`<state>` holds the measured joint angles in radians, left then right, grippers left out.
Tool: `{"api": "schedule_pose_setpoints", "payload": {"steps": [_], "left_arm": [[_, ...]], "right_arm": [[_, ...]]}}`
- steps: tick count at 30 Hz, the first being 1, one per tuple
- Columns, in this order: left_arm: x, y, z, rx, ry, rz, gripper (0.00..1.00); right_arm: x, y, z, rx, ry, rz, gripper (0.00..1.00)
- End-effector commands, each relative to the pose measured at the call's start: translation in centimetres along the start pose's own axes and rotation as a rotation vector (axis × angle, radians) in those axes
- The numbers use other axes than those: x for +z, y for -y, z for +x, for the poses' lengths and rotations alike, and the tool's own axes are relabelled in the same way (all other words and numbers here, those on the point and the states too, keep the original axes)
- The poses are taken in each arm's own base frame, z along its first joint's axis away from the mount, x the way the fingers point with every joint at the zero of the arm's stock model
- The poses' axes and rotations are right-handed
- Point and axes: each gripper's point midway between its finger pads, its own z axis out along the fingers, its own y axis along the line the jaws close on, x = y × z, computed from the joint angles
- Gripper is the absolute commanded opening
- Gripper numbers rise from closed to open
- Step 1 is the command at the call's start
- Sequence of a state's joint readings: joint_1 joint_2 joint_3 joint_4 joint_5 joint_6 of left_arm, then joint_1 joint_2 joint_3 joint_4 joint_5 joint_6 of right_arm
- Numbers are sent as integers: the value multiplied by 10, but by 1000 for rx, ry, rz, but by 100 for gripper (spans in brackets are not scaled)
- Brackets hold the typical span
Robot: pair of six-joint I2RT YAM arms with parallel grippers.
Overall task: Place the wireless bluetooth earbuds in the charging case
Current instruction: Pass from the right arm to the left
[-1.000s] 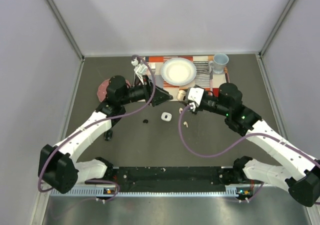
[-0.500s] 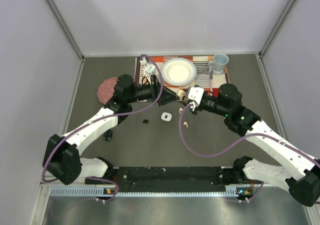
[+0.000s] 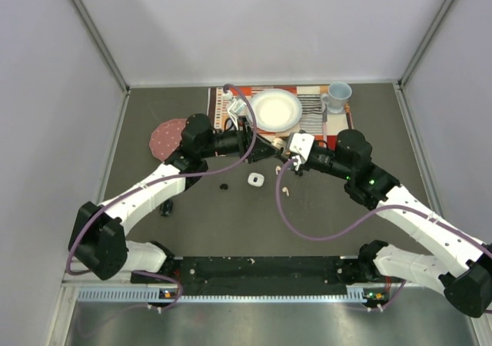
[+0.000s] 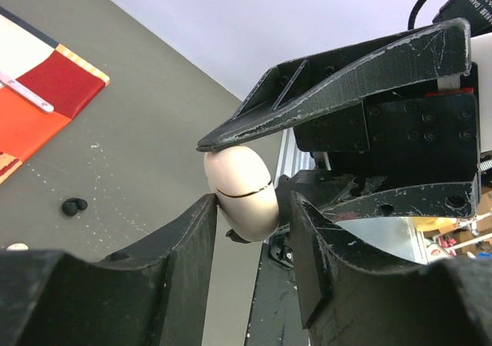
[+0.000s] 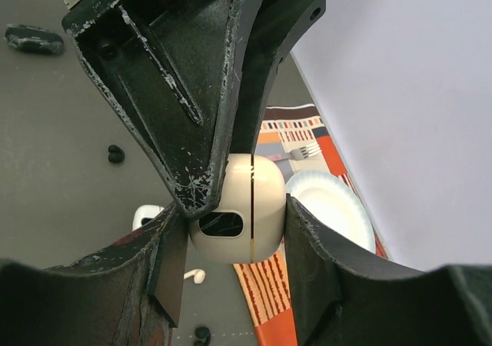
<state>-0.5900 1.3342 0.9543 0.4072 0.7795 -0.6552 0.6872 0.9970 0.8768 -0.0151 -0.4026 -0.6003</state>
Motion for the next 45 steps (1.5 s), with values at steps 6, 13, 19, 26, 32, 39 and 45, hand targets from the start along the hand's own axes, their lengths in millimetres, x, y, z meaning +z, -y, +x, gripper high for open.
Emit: {"api": "schedule_pose_setpoints", "payload": {"steps": [6,13,19,26,32,39,45], "left_arm": [[8,16,-22,80,38,34,41],[12,12,-15,74,-1,28,41],[14,7,-11,71,-21,10,44],[16,2,-7,66,-39,-8,42],[18,3,-6,70,-47,-4,21],[13,-1,-3,112,-38,-31,0],[-4,-14,-9,259,26,-150,0]], "right_arm": [[3,-1,-15,-12,56,-4,0],[5,-5,-16,-17,60,-12,0],[6,-5,-12,-20,45,-11,0],[6,-5,-12,-27,44,-13,0],[6,-6,-12,-26,48,-12,0],[4,-3,-20,15,78,8,40],[-7,15,-29,167,81,133,99]]}}
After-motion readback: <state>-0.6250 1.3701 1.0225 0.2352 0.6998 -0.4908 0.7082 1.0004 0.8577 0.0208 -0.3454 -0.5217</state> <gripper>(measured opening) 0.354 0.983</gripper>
